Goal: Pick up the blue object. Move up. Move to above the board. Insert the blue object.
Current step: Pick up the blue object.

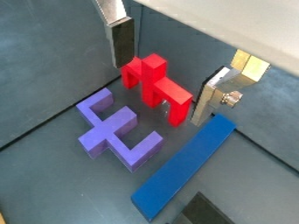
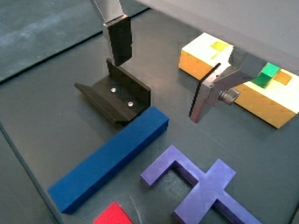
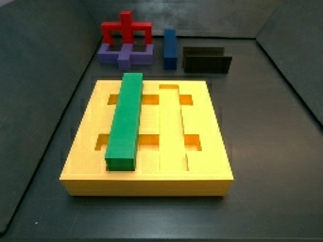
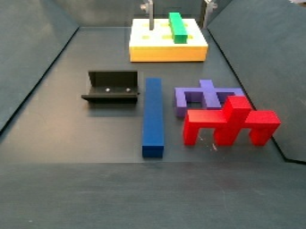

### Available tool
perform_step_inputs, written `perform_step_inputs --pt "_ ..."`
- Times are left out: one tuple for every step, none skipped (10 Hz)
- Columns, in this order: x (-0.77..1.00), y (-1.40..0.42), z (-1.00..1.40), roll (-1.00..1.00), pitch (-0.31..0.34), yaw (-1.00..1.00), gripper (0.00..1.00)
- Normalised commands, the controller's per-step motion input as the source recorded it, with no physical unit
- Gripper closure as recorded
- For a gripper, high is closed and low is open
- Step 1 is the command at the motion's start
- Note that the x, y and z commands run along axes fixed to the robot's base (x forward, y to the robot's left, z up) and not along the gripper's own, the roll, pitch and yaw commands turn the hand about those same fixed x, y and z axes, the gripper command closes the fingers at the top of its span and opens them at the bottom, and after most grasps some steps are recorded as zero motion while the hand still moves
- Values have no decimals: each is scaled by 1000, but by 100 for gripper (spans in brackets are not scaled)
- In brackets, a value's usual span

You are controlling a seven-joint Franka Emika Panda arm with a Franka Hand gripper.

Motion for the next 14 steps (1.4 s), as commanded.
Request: perform_step_inputs --pt "269 186 -394 0 51 -106 0" --pt "406 314 -546 16 120 -97 0" --pt "346 363 -683 20 87 -131 0" --pt "183 311 -906 0 0 -143 0" --pt "177 251 -906 0 0 -163 0" --pt "60 229 -909 -33 -20 -151 0" --pt "0 100 -769 -169 -107 -194 0" --pt "0 89 -694 -209 -121 -194 0" --pt "0 134 -651 -233 -129 -200 0" --pt "0 163 -611 -254 -139 -183 0" --pt "3 260 -611 -254 -121 -157 0" --pt "111 300 -551 -219 -67 -149 0" --pt "154 286 -483 -200 -36 -157 0" --pt "180 186 -383 -221 -27 -111 0"
